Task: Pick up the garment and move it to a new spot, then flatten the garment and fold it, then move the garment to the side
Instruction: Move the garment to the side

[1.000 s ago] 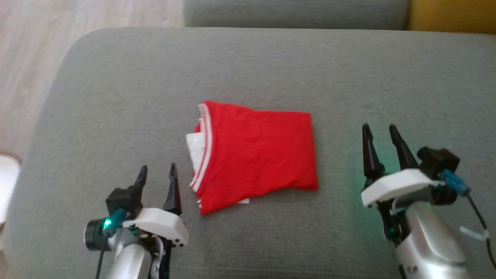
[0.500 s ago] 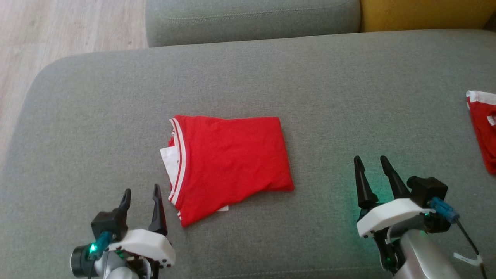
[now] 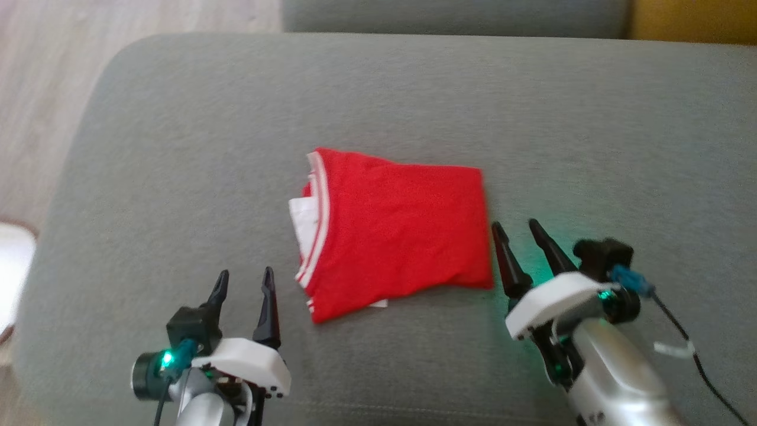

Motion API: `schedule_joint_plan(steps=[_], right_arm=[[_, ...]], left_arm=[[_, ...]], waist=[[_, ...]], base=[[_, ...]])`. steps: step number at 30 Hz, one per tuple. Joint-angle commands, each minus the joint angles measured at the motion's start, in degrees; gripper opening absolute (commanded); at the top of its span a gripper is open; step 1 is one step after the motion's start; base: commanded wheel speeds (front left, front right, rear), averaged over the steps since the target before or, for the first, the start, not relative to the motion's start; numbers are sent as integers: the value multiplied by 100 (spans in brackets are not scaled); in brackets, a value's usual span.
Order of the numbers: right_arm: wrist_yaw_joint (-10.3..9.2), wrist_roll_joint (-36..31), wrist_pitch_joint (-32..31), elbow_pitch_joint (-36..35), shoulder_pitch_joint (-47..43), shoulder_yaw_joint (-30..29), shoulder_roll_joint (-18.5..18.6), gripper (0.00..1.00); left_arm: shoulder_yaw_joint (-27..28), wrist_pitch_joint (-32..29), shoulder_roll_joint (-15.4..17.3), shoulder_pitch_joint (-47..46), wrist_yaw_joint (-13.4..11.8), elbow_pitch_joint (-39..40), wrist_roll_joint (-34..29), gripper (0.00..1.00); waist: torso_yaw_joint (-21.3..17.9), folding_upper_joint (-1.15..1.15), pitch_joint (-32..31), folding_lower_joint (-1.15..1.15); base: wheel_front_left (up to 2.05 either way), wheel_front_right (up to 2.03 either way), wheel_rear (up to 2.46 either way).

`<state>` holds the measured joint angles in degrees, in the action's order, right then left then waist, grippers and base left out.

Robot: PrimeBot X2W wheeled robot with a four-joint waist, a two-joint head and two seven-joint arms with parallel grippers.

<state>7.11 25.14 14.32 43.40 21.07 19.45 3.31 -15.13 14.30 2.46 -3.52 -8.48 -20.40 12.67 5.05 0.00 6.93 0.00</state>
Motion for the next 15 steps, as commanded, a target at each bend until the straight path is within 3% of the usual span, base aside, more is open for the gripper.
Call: schedule_joint_plan(steps=[1, 7, 8, 9, 10, 15], right_arm=[[37, 183, -35, 28, 271, 225, -43, 100], [37, 375, -306, 992, 807, 436, -43, 100], [37, 477, -345, 1104, 849, 472, -43, 93], [37, 551, -358, 1189, 888, 533, -43, 39], [37, 615, -344, 1244, 922, 600, -43, 0], [37, 942, -104, 1337, 1026, 774, -43, 0]], left_arm=[[127, 70, 42, -229, 12, 173, 49, 100], [1, 70, 42, -305, 7, 161, 151, 100], [3, 70, 42, -305, 4, 163, 154, 100], [7, 70, 42, -302, 0, 166, 155, 100], [22, 70, 42, -294, -10, 167, 155, 100], [98, 70, 42, -289, 4, 106, 201, 100]], waist=[[290, 0, 135, 0], [676, 0, 240, 0], [692, 0, 241, 0], [700, 0, 242, 0], [685, 0, 237, 0], [306, 0, 176, 0]], base=[[0, 0, 0], [0, 0, 0], [0, 0, 0], [0, 0, 0], [0, 0, 0], [0, 0, 0]])
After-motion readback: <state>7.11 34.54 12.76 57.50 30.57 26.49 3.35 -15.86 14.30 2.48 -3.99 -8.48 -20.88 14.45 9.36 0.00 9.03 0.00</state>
